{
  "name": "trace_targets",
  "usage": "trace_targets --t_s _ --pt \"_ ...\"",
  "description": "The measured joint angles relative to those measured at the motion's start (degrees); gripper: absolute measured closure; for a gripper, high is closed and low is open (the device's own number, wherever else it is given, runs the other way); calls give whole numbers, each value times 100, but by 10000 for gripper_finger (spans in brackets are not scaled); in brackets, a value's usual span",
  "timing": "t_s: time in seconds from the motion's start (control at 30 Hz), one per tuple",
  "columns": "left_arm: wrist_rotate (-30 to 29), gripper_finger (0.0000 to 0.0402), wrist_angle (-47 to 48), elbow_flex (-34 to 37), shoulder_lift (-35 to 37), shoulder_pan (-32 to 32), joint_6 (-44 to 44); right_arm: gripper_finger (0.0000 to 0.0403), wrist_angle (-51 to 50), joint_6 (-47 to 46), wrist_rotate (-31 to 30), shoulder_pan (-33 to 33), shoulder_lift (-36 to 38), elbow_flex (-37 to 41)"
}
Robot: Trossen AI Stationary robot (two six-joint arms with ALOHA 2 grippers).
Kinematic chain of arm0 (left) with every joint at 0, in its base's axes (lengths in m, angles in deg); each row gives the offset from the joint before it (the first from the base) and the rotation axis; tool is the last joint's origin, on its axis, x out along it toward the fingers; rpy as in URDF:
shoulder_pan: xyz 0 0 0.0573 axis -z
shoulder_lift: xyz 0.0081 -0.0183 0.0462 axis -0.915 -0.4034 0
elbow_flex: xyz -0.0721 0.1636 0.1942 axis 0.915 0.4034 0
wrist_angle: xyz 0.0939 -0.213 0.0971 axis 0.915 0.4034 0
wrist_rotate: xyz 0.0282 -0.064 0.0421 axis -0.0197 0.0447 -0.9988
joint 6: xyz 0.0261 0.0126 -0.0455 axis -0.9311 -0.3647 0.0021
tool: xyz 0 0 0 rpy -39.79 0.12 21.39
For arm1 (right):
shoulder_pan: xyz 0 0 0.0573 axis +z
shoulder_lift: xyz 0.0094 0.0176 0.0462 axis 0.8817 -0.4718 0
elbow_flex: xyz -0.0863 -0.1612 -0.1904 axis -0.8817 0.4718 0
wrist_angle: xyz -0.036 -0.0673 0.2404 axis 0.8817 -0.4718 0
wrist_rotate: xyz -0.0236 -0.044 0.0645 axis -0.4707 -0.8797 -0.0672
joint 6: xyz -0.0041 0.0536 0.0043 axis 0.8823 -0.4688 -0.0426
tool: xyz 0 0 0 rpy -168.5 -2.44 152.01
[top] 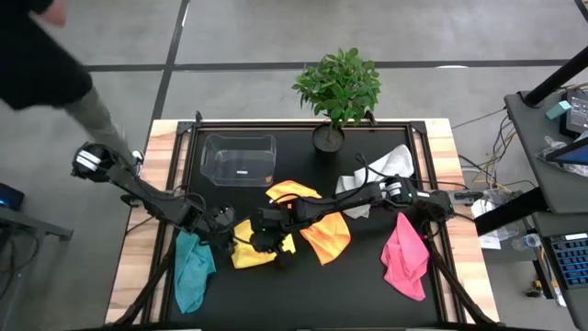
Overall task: Fold microfiber towels
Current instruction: Fold the yellow towel
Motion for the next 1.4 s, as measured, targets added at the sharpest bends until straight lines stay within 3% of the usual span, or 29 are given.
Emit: trace_targets --t_s 0.23,0.53,0.9,1.03,1.4 --pt "60 277 16 -84 -558 -2 -29 394 37 -12 0 -4 -5 9" --pt "152 394 96 -230 -334 -7 -497 394 50 -24 -2 -7 -7 37" --pt "85 398 309 -271 767 -22 -654 394 91 -11 -14 -7 -12 57" --pt "78 398 421 -269 1051 -22 -617 394 214 0 -456 -6 11 55" --pt "-55 398 350 -269 920 -22 -610 394 1923 -221 -662 -198 15 238"
